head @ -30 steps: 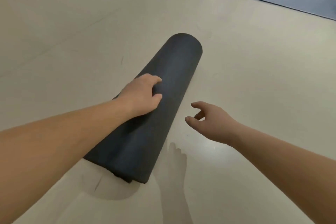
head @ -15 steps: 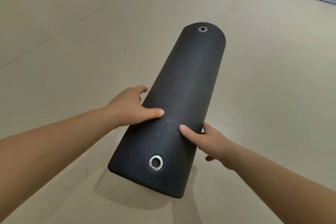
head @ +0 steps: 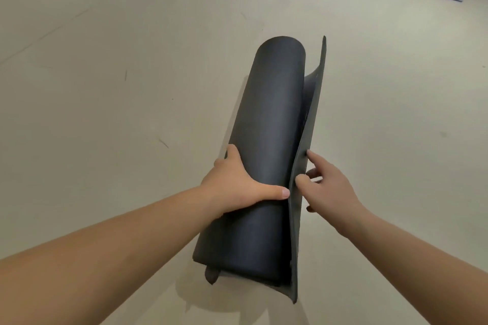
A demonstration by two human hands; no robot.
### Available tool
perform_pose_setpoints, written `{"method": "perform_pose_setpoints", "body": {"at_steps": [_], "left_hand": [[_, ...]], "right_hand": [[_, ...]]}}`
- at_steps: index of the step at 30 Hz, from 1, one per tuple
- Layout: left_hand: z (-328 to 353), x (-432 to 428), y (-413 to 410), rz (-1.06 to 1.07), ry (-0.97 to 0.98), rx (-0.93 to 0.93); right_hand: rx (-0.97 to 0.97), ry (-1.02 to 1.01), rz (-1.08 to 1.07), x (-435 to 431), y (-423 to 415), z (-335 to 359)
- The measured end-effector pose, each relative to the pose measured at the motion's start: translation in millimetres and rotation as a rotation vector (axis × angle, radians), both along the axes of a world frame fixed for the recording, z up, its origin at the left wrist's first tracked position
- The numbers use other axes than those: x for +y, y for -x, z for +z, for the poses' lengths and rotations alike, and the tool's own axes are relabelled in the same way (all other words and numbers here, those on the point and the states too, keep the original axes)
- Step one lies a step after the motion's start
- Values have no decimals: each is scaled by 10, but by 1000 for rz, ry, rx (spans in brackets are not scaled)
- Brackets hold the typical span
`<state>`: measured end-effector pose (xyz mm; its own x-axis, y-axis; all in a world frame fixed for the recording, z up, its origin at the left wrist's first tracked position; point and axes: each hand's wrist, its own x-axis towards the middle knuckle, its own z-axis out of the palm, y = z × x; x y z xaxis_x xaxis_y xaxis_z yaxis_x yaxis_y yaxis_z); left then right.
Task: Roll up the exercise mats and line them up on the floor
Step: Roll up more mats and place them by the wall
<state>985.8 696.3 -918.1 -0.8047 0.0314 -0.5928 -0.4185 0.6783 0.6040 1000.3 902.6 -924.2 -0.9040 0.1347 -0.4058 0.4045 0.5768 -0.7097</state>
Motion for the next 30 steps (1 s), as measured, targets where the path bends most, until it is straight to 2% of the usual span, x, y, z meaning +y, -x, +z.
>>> {"method": "perform_pose_setpoints", "body": {"at_steps": [2,6,9,11,16,20,23,24,26,27,29,30], "left_hand": [[-19,241,-82,-75,126,77],[24,553,-130,-201,101,191],[-30,832,-173,-214,92,239],[-61,1009,-239,-219,158,311],[-49,1263,-232,-414,281,392],[50,1399,-69,-724,300,455],[92,1739,-34,-1091,432,560],[90,1846,-35,-1203,486,608],[25,1941,-23,-1372,575,717],[-28,1922,-2,-1421,604,775],[-146,1815,17,-1446,626,881],[-190,1766,6,-1438,625,913]], "right_hand": [[-21,45,-79,130,-50,-1],[-22,-115,-108,503,-78,-74],[-55,-33,-133,794,-155,-189],[-98,33,-145,931,-209,-249],[-64,-30,-166,1055,-369,-395],[-85,54,-406,1051,-736,-497],[-162,301,-643,1048,-940,-566],[-224,376,-658,1058,-978,-556],[-405,429,-520,1100,-1038,-486],[-505,383,-359,1125,-1025,-379],[-648,155,84,1207,-929,-71],[-642,35,243,1259,-835,81]]}}
